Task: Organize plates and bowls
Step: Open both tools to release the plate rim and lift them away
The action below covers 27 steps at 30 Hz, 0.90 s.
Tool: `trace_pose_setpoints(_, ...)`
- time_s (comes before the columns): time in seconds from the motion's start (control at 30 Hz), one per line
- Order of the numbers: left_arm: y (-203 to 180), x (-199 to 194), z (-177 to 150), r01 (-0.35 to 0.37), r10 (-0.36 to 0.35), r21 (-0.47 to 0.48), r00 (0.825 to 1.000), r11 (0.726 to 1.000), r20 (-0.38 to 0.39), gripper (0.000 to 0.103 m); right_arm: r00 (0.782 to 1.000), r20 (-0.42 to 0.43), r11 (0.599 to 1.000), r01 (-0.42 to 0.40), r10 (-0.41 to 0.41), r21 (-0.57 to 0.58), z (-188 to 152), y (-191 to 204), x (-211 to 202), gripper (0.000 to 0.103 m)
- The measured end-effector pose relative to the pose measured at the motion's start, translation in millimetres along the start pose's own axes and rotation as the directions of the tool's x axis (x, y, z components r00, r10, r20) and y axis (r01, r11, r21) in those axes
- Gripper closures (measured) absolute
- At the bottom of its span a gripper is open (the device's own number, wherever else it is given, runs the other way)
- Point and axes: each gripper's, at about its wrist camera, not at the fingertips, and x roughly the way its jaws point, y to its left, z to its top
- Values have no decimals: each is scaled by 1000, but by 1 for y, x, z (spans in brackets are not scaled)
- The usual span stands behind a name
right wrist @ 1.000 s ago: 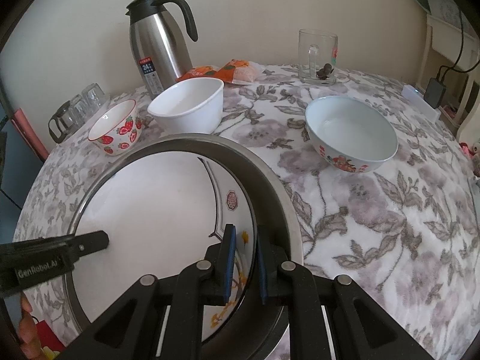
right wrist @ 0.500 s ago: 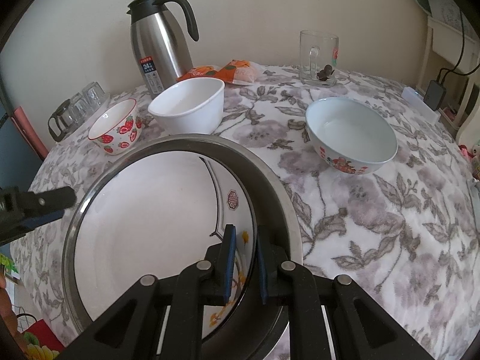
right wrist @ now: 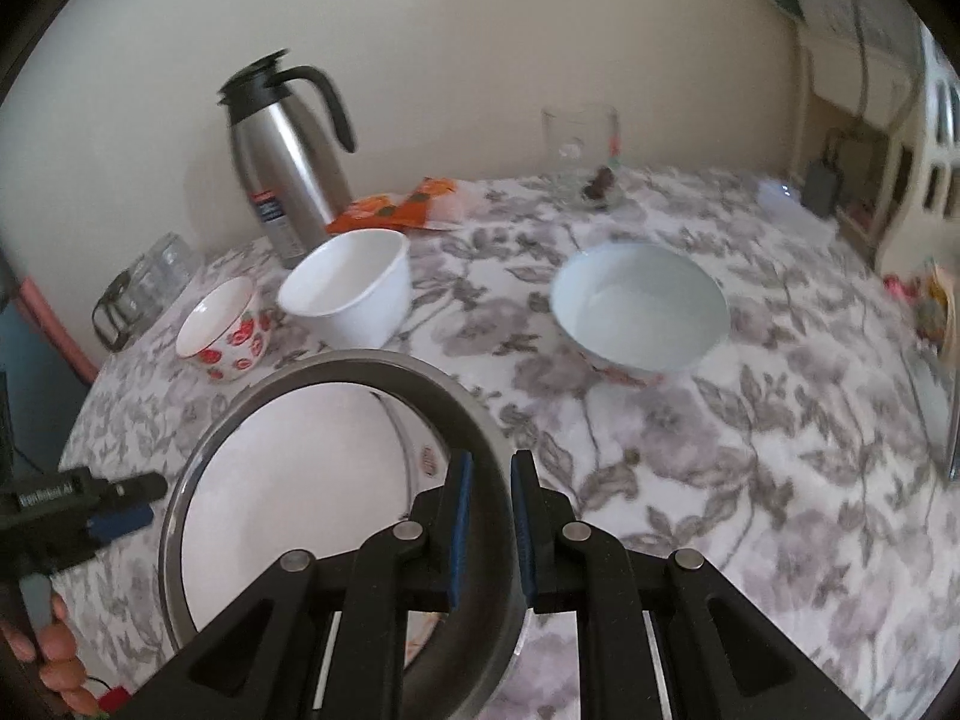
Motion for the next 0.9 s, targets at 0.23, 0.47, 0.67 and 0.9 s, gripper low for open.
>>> trace_pose_setpoints(0.23,5,8,-2,12,-13,-19,1000,1000,-26,72,999,-48,1000,-19,20,20,-6,-8,10,88)
trace_pose_setpoints(0.47,1,11,-3,34,-35,-7,999,999,-31,81,994,-87,997,-57,61,47,-12,-12,16,89)
trace_pose_setpoints(0.67,-3,15,-1,46,-46,15,999,999,-27,89,994,-74,995,-73,77,62,-11,-12,16,92)
trace_pose_setpoints(0.9,-3,14,4,56,-56,22,998,998,-3,89,994,-71,995,-75,80,71,-9,-12,21,92)
